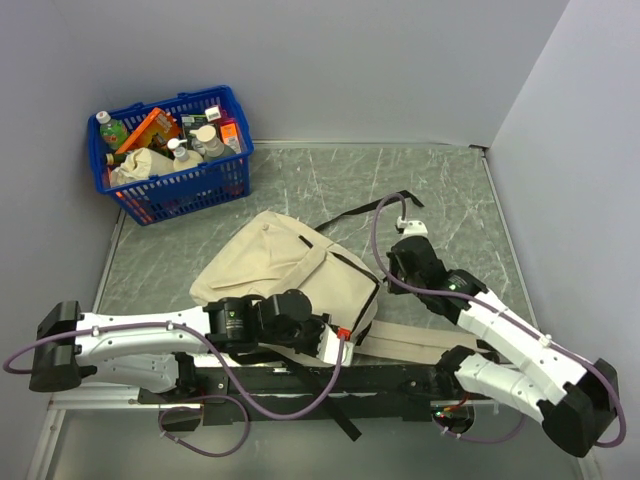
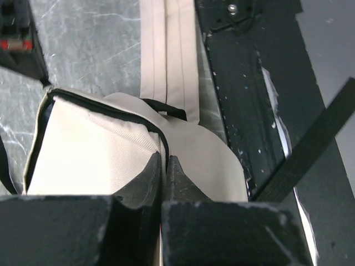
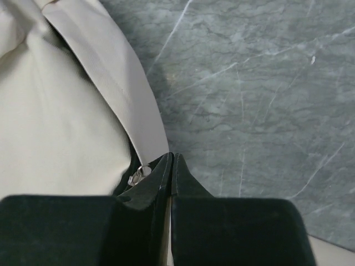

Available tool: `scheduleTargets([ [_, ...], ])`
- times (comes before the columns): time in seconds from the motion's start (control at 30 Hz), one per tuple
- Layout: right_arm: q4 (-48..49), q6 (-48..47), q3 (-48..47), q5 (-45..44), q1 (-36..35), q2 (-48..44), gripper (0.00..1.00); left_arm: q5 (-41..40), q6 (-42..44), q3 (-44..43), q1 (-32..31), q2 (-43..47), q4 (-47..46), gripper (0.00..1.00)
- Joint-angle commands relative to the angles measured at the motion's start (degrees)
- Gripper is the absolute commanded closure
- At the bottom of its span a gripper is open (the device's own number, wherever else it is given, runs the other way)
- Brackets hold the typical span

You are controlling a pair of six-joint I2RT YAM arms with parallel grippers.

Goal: Pack the student bag
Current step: Zip the student bag at the center of the board.

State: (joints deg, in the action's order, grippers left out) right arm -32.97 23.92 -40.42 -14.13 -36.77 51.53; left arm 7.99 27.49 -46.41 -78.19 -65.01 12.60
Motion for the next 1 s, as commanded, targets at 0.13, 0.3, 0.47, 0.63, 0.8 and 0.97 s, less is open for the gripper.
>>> scheduleTargets([
  [0.13,14.06,-7.83,-3.52,-7.85,8.89,10.51,1.00,18.19,8.02,-7.89,-1.26,2.08,11.91,0.99],
  [0.3,20.41,-10.82,-10.62,-8.97,12.43,24.02,1.00,21.80,11.96,-9.92,-0.91,1.47,16.39,0.99],
  [0.47,18.91,-11.53,-16.17,-8.81,18.47,21.87,1.00,24.26,19.52,-13.96,-1.26,-2.03,21.49,0.99],
  [0.63,15.49,-13.20,-19.86,-9.68,24.90,14.31,1.00,21.99,29.98,-17.65,-1.79,-7.14,21.16,0.99],
  [0.8,9.52,-11.27,-20.05,-11.18,29.91,3.17,1.00,20.84,34.57,-24.49,-1.70,-14.52,20.53,0.99],
  [0.97,2.13,-10.04,-19.26,-6.47,30.01,-6.15,1.00,21.46,36.75,-23.91,-1.44,-16.20,22.55,0.99],
])
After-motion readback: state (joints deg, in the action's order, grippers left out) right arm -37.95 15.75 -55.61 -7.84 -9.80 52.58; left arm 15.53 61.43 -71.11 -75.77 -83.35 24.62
